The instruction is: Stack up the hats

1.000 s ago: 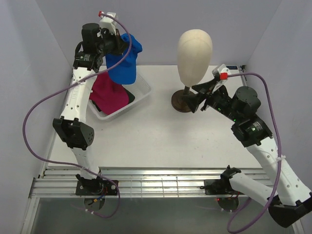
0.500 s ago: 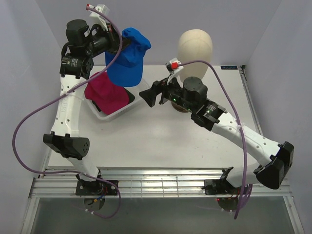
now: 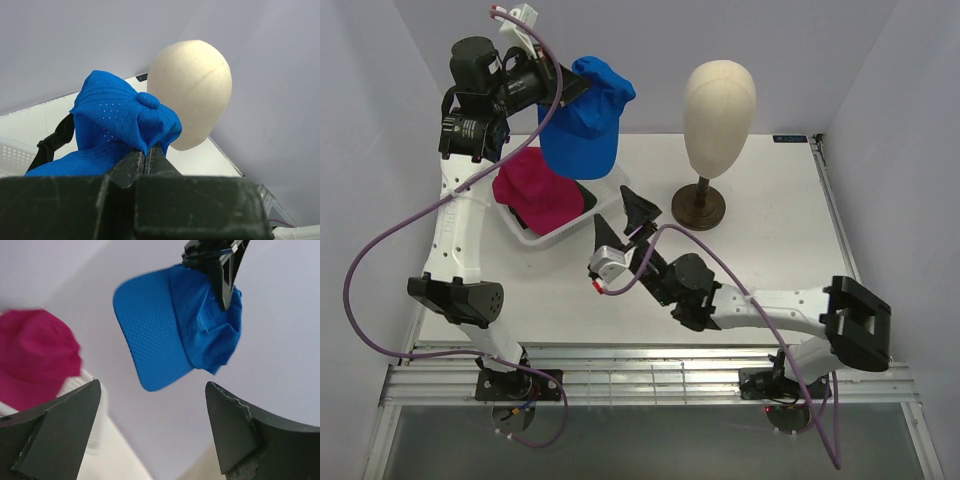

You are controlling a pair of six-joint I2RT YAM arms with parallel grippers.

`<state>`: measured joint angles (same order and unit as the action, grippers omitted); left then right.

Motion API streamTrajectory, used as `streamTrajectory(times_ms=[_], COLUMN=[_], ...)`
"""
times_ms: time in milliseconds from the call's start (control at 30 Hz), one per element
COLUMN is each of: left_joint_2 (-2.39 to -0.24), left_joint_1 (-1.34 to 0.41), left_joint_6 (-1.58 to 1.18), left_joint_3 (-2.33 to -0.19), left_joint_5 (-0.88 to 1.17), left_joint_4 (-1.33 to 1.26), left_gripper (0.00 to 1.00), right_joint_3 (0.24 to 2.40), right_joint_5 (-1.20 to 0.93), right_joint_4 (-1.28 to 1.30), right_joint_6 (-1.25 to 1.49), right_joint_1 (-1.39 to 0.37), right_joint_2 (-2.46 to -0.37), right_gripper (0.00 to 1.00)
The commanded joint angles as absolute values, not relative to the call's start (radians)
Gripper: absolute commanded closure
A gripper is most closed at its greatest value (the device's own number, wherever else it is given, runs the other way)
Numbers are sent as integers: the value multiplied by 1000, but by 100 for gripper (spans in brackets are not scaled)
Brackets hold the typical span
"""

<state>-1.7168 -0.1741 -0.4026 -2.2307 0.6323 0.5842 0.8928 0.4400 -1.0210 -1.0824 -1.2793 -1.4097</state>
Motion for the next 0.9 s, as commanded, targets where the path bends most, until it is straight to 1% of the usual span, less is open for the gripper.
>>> streamTrajectory(times_ms=[0,200,300,400,500,600,733,867], left_joint_2=[-1675,-1666,-1664,-1667,-1666,-1674,-1692,-1709], left_joint_1=[-172,-172,-172,-172,-172,-172,-172,-172], left_joint_6=[-436,-439,-449,-456,-453,-440,-425,-433], left_joint_3=[-2235,-2217,-2212,-2214,-2212,-2220,-2243,-2264], left_joint_5=[644,660,670,675,670,658,634,641], left_joint_4=[581,575,571,566,566,565,563,563], left_gripper=[100,100,100,100,100,100,100,100], right_joint_3=[991,1130,1172,1184,1215,1169,1073,1040], right_joint_5=[604,624,617,592,606,583,603,598], right_joint_4=[-1384,-1397,-1388,-1365,-1359,-1406,-1434,-1396], right_joint_6=[-1618,-1752,-1845,-1867,-1868,-1890,-1868,-1827], right_joint_1=[-1267,-1235,-1215,-1194,-1174,-1184,-1229,-1253], right_joint_2=[-1529,-1655,-1723,-1762,-1796,-1786,-1738,-1713], right_gripper=[11,7,7,5,6,7,7,7])
